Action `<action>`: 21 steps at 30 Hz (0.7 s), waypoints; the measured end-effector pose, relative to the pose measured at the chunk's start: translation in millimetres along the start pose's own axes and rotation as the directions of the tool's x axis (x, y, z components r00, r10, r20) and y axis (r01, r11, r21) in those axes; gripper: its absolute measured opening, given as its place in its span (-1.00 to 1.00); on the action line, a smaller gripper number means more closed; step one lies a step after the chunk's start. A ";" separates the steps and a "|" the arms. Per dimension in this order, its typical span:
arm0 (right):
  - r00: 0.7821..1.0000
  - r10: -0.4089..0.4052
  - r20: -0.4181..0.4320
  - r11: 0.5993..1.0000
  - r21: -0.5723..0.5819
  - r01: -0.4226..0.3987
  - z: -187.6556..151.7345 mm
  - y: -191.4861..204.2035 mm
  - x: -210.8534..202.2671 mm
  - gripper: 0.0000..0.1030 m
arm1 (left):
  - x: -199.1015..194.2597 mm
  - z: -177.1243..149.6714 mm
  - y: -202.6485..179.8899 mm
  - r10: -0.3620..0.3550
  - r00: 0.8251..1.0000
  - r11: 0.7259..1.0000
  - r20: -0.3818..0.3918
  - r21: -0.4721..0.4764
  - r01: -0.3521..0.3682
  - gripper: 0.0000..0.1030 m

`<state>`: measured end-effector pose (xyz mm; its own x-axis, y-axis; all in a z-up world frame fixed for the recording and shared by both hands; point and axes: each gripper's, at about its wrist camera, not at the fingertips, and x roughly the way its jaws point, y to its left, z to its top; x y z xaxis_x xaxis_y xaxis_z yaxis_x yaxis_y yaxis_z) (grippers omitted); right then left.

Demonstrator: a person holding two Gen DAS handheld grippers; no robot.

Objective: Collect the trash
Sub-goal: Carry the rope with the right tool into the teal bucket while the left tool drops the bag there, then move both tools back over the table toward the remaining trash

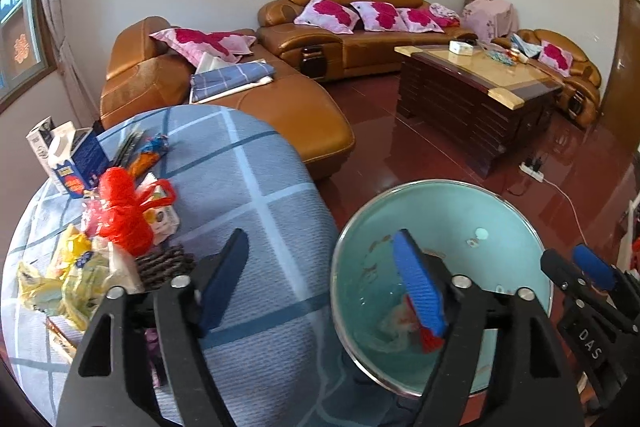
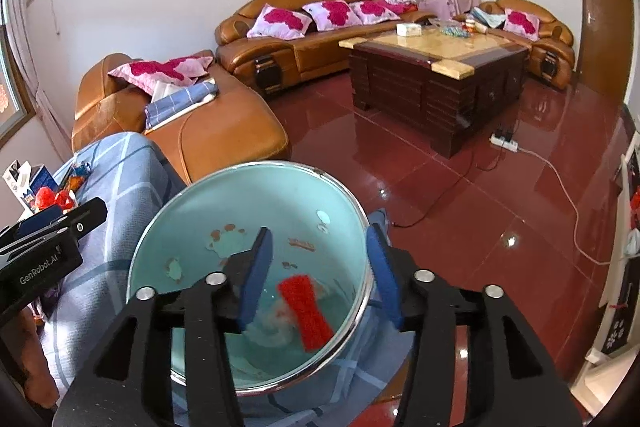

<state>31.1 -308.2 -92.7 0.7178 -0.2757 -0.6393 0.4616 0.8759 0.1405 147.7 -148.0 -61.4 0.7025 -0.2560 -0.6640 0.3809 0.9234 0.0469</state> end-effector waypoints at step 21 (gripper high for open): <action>0.988 0.153 0.003 0.971 -0.188 -0.150 -5.8 94.5 -22.7 -0.01 | -49.9 -35.7 117.6 0.115 0.993 0.980 -0.016 -0.161 -0.116 0.52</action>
<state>55.5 -216.9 -69.2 0.7814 -0.1396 -0.6082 0.2425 0.9660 0.0897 136.0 -16.4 -49.4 0.7323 -0.1436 -0.6657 0.1950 0.9808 0.0030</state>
